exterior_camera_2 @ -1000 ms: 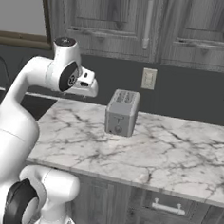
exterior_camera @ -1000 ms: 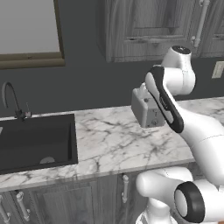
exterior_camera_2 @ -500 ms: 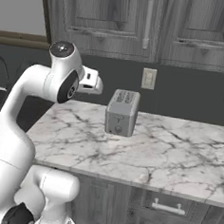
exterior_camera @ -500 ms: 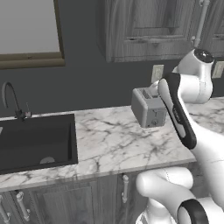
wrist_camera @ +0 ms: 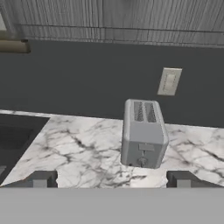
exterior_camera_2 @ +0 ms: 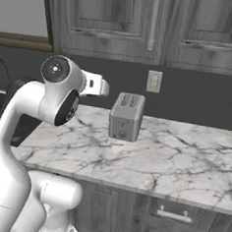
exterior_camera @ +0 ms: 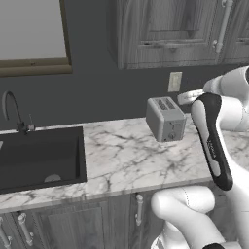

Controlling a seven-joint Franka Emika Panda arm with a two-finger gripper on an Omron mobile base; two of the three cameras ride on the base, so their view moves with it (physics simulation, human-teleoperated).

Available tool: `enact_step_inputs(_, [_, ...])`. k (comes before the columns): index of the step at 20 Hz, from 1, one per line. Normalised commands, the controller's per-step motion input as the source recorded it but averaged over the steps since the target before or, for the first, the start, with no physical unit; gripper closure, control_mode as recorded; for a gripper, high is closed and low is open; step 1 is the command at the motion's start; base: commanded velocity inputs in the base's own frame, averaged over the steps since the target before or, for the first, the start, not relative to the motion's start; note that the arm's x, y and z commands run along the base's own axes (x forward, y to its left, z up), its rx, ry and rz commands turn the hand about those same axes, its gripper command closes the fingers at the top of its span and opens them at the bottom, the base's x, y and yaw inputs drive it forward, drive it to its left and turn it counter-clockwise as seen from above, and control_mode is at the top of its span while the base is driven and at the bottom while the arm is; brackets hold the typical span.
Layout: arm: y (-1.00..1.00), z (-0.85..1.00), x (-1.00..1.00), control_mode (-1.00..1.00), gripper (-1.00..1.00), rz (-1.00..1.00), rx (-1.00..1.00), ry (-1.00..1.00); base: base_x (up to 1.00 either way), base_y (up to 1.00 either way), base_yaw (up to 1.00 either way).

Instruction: Get the candle and the beer from the cabinet and move them to the dining counter.

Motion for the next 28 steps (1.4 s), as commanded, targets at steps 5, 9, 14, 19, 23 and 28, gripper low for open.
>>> enact_step_inputs(5, [-0.03,0.28,-0.13,-1.00,-1.00,-0.02,0.00,-0.23,0.00,0.00,0.00])
enact_step_inputs(9, [0.00,0.21,-0.13,-1.00,-1.00,-0.02,0.00,-0.22,0.00,0.00,0.00])
enact_step_inputs(14, [-0.03,0.21,-0.14,-1.00,-1.00,-0.01,0.00,-0.22,0.00,0.00,0.00])
enact_step_inputs(19, [-0.05,0.22,-0.13,-1.00,-1.00,0.00,0.00,-0.21,0.00,0.00,0.00])
enact_step_inputs(23, [-0.11,0.36,-0.07,-1.00,-1.00,-0.01,0.00,-0.13,0.00,0.00,0.00])
enact_step_inputs(28, [-0.18,0.44,-0.02,-1.00,-1.00,-0.03,0.00,-0.07,0.00,0.00,0.00])
